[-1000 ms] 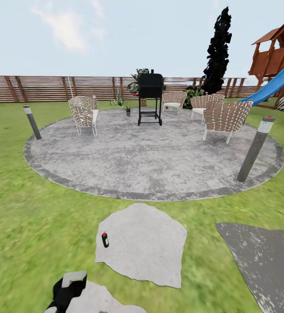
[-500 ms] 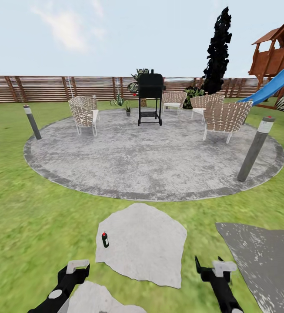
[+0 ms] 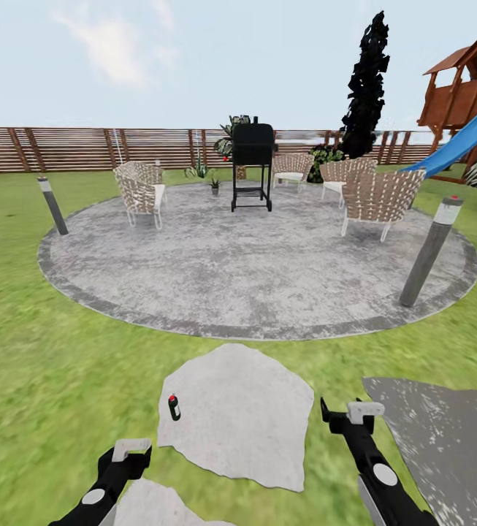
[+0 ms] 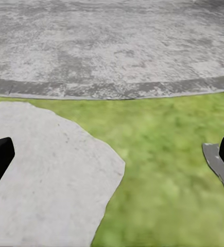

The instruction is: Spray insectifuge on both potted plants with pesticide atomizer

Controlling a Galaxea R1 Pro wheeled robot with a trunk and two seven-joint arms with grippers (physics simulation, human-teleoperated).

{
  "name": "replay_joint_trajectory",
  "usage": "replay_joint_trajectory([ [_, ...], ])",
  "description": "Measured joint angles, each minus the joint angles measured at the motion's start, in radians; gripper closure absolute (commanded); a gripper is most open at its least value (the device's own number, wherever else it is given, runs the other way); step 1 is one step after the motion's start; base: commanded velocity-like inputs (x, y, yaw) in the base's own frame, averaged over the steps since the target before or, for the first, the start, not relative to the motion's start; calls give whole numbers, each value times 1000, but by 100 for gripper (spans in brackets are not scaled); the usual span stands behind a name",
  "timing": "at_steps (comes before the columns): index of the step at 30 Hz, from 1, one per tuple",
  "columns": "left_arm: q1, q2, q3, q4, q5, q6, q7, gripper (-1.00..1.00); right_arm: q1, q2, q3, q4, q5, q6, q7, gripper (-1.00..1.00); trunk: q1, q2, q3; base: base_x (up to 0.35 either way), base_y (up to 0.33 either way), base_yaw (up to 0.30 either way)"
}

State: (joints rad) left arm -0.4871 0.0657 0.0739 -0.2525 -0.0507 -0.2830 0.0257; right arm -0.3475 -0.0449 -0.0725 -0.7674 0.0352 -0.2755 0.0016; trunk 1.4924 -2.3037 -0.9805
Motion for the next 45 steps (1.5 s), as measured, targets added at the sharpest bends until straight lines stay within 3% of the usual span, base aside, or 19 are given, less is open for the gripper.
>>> replay_joint_trajectory([
  [24,6,3,-3,-10,-5,-5,0,-100,-1,-3,0,31,1,1,3,-100,0,0,0,297,-107,-20],
  [45,6,10,0,-12,-2,-8,1,-100,-1,-1,2,30,1,1,1,-100,0,0,0,102,49,-50],
])
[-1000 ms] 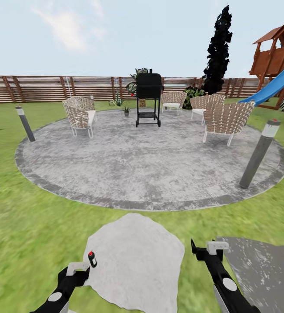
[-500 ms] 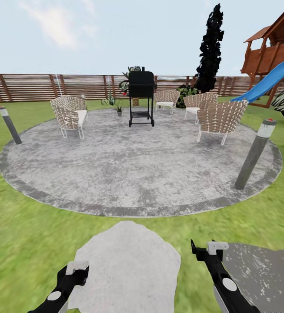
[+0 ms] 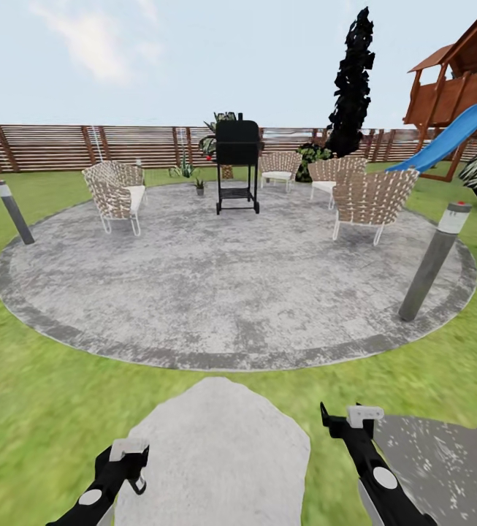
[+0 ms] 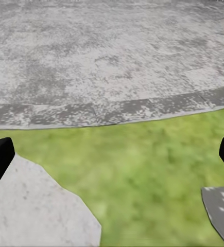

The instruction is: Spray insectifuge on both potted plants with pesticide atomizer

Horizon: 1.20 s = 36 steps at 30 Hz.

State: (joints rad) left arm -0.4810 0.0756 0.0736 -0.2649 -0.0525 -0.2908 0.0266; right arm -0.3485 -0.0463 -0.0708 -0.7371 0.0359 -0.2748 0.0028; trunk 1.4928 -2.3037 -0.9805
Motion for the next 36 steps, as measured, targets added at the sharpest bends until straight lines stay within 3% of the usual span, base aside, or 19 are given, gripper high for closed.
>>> replay_joint_trajectory([
  [7,1,-1,-2,0,-3,-2,-1,-100,0,0,0,-1,-1,0,0,-100,0,0,0,12,9,0],
  [27,2,-1,-2,0,-4,-5,-1,-100,0,0,0,0,-1,0,0,-100,77,-140,-63,0,0,0],
  [36,2,0,-2,12,-8,-85,-2,-100,0,2,0,0,-1,0,0,-100,108,-196,-91,0,0,0],
])
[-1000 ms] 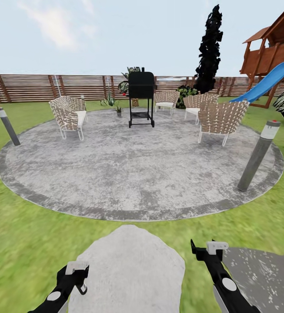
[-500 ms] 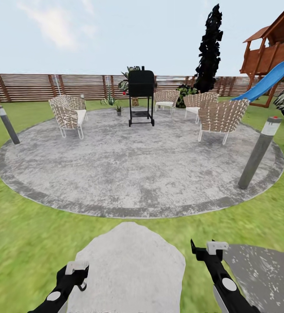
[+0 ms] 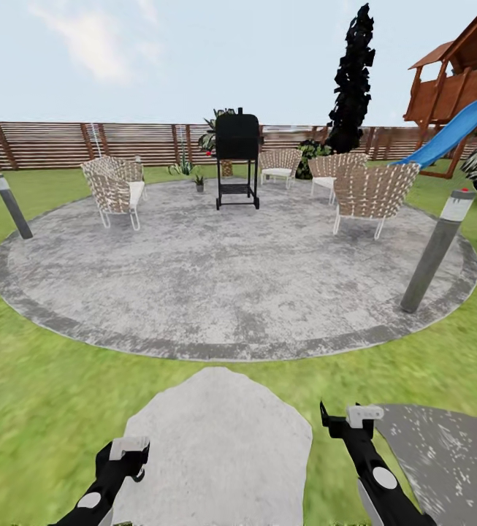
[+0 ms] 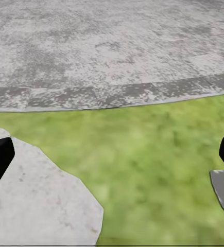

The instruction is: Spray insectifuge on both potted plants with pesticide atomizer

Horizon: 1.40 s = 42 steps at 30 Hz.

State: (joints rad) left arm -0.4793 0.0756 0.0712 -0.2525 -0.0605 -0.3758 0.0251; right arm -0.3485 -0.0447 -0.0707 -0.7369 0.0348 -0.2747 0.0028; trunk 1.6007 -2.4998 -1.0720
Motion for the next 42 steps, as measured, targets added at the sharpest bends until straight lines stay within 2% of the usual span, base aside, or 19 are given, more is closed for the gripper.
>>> replay_joint_trajectory([
  [42,0,3,3,0,1,-7,1,-100,-1,1,-1,0,0,0,-1,-100,19,-10,-163,0,0,0],
])
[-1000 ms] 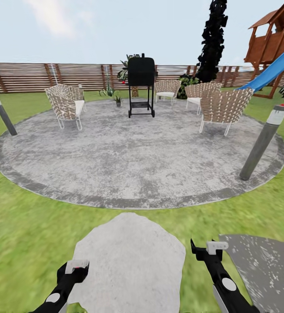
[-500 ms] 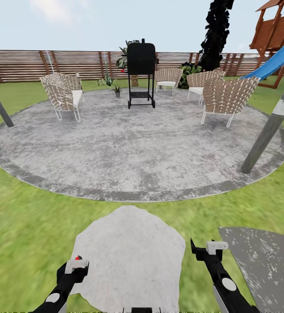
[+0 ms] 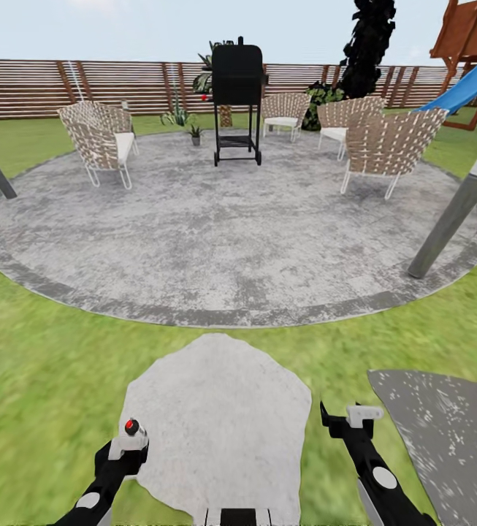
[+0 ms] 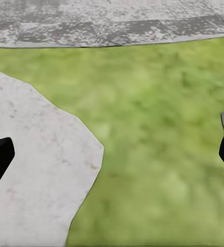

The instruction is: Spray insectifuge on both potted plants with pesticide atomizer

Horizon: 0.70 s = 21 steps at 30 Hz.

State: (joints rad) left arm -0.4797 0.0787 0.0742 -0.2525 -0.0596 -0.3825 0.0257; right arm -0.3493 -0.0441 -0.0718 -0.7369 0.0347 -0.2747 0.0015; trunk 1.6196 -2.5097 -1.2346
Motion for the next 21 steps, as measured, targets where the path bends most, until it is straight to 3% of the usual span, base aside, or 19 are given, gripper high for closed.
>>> replay_joint_trajectory([
  [18,0,0,0,0,0,-1,0,-100,0,0,1,0,0,0,0,-100,8,-4,-70,0,0,0],
  [21,0,0,0,0,0,-1,0,-100,0,0,1,1,0,0,0,-100,8,-4,-71,0,0,19],
])
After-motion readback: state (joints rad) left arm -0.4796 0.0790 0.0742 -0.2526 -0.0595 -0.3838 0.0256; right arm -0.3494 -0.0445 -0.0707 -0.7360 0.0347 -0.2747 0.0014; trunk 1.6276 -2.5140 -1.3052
